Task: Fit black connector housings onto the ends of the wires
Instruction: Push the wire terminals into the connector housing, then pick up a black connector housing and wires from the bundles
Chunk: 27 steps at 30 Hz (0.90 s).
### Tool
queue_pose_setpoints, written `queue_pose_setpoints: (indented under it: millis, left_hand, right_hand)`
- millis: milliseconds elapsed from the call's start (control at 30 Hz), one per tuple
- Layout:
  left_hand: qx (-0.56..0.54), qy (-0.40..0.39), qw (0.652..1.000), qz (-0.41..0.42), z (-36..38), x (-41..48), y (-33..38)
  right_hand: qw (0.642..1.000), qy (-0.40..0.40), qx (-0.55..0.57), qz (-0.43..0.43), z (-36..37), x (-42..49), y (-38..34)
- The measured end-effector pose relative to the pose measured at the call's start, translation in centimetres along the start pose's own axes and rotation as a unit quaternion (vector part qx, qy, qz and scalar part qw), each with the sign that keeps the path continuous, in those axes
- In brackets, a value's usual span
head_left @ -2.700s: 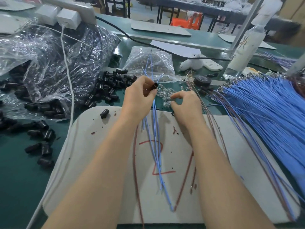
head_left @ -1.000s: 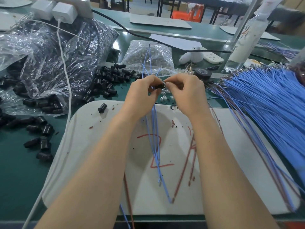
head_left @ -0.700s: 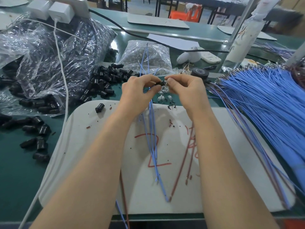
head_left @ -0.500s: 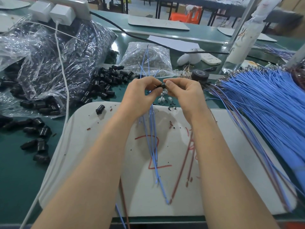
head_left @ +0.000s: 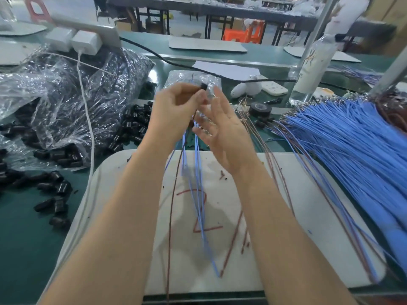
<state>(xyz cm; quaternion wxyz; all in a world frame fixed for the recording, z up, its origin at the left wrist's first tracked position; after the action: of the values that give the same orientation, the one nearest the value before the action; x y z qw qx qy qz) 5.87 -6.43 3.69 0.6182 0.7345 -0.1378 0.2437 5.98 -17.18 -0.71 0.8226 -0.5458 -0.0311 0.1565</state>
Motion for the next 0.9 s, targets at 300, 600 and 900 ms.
queue_pose_setpoints:
  millis: [300, 600, 900]
  left_hand:
    - [-0.297, 0.159, 0.939, -0.064, 5.8, 5.7, 5.8]
    - [-0.217, -0.011, 0.934, -0.284, 22.7, -3.1, -4.8]
    - [-0.234, -0.025, 0.94, -0.248, 21.5, -2.6, -3.8]
  right_hand:
    - [0.973, 0.115, -0.188, -0.064, -6.6, -9.4, -10.0]
    - [0.693, 0.475, -0.536, 0.078, -20.0, -10.2, -5.8]
    - [0.709, 0.449, -0.543, 0.029, -16.7, -8.4, -6.5]
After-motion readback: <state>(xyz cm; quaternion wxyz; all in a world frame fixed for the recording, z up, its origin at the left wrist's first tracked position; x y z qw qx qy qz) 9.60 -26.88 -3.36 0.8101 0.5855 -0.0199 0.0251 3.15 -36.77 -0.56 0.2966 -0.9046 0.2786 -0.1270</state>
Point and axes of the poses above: each hand's wrist, its own x-axis towards the middle knuckle, its own z-axis out of the palm, y = z × x, the point moved 8 cm from there along x, towards the middle knuckle, and after that the axes turned 12 degrees about z, right-handed, at the moved point
